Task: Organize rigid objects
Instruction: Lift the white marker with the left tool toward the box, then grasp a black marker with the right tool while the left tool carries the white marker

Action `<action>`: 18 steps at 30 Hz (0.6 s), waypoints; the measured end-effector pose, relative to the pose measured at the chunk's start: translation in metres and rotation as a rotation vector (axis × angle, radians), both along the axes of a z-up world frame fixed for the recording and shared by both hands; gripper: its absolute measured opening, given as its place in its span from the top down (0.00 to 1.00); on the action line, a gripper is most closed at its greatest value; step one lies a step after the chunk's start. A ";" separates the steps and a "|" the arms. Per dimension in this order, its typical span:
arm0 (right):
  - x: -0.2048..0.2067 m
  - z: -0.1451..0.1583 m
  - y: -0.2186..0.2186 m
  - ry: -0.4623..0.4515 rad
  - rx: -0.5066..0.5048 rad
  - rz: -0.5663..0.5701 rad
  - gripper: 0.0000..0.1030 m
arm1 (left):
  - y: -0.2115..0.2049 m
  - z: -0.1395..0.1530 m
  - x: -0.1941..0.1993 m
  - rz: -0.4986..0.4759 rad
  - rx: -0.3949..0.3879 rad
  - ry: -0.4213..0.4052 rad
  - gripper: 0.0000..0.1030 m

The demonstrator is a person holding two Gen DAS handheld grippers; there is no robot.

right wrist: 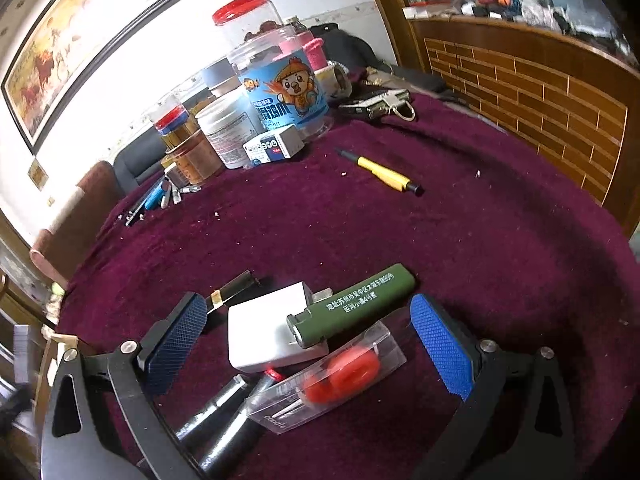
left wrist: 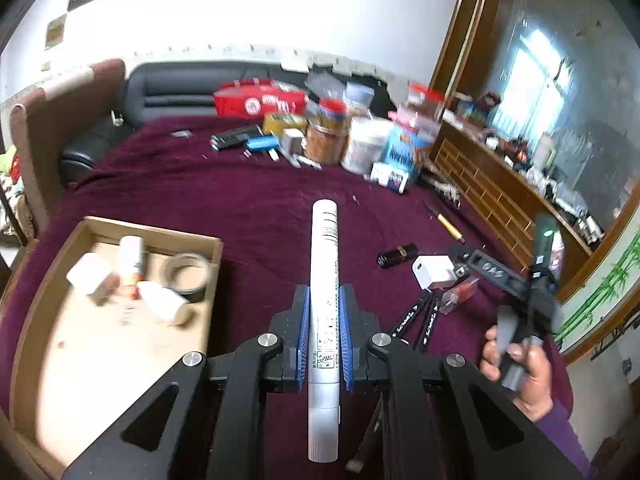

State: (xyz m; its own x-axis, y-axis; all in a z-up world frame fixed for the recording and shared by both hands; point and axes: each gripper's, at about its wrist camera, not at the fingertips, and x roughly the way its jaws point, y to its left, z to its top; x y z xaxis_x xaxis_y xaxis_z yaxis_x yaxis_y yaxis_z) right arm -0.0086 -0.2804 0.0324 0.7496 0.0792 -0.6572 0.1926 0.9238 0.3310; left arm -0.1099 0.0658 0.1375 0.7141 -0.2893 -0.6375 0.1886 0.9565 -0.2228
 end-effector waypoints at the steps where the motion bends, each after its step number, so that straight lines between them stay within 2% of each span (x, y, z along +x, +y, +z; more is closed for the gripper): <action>1: -0.002 0.002 0.003 -0.012 -0.034 -0.009 0.01 | 0.009 0.005 -0.009 0.011 0.003 -0.022 0.89; 5: -0.005 0.007 0.016 -0.017 -0.178 -0.027 0.02 | 0.043 0.016 -0.036 0.058 0.016 -0.097 0.89; 6: -0.005 0.010 0.018 -0.003 -0.192 -0.019 0.06 | 0.048 0.016 -0.038 0.066 0.030 -0.110 0.89; 8: -0.011 0.019 0.021 0.017 -0.159 0.019 0.08 | 0.052 0.016 -0.041 0.115 0.091 -0.145 0.89; 10: -0.021 0.032 0.029 0.031 -0.136 0.060 0.08 | 0.055 0.013 -0.040 0.132 0.101 -0.164 0.89; 14: -0.039 0.045 0.054 0.088 -0.110 0.167 0.08 | 0.064 0.003 -0.038 0.115 0.054 -0.136 0.89; 18: -0.060 0.029 0.091 0.177 0.030 0.333 0.08 | 0.075 -0.003 -0.044 0.110 0.029 -0.128 0.89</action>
